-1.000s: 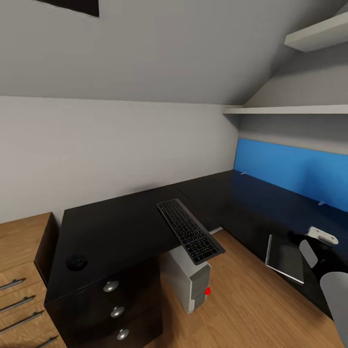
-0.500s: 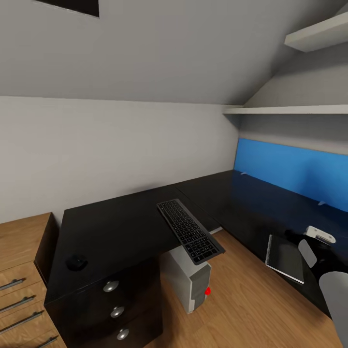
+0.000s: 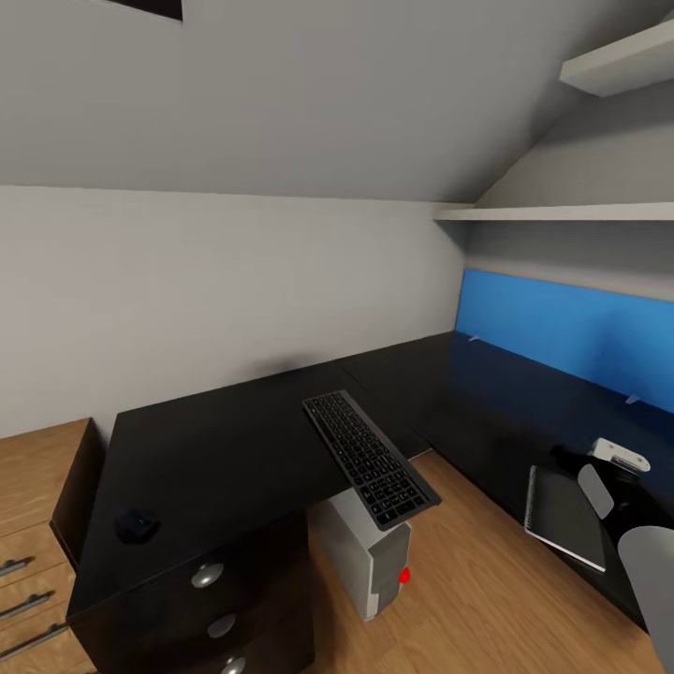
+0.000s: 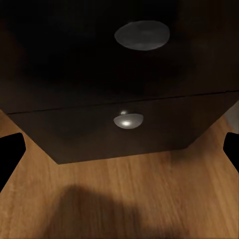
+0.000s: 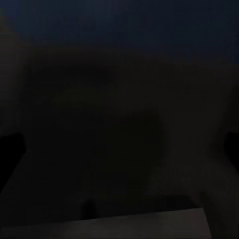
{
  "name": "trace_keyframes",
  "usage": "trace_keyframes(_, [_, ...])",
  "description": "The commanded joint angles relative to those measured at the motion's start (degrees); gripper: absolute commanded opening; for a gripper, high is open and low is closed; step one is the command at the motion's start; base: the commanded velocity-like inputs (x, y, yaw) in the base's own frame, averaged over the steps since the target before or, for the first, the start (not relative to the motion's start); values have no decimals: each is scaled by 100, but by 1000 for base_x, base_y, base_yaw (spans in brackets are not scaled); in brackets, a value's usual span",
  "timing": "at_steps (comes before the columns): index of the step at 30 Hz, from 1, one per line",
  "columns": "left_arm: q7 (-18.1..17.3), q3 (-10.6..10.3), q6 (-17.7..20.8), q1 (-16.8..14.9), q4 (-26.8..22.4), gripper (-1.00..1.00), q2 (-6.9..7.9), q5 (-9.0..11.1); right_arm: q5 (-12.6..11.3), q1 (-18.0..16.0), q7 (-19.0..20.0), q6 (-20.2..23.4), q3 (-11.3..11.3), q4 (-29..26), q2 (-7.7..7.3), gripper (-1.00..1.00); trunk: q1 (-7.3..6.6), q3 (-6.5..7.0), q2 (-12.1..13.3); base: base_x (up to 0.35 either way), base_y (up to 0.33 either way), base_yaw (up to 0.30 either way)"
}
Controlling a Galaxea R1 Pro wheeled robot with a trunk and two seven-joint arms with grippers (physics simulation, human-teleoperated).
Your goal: In the bedroom, organize the workspace by keeping the computer under the desk, ensuring the monitor is on the desk, placing the keyboard on the desk next to the monitor, placing the mouse on the desk next to the keyboard, moving the folder from the swivel chair onto the desk next to the mouse, stacking the notebook on top of the folder with the pen on top of the notebook, and positioning the swivel chair next to the desk.
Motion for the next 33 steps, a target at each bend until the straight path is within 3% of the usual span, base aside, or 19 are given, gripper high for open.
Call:
trace_keyframes(1, [14,-23,-35,-4,-9,100,6,51,-60,-1,-28,23,4,-9,-1,100,0,-5,-3,12,0,0])
trace_keyframes(26, [0,-51,-35,-4,-12,100,6,47,-17,-1,-50,87,31,42,2,100,0,-5,-3,2,0,0])
trace_keyframes(33, [20,-57,-40,-4,-113,100,6,45,-6,-1,-68,375,53,281,-2,100,0,-5,-3,0,0,0])
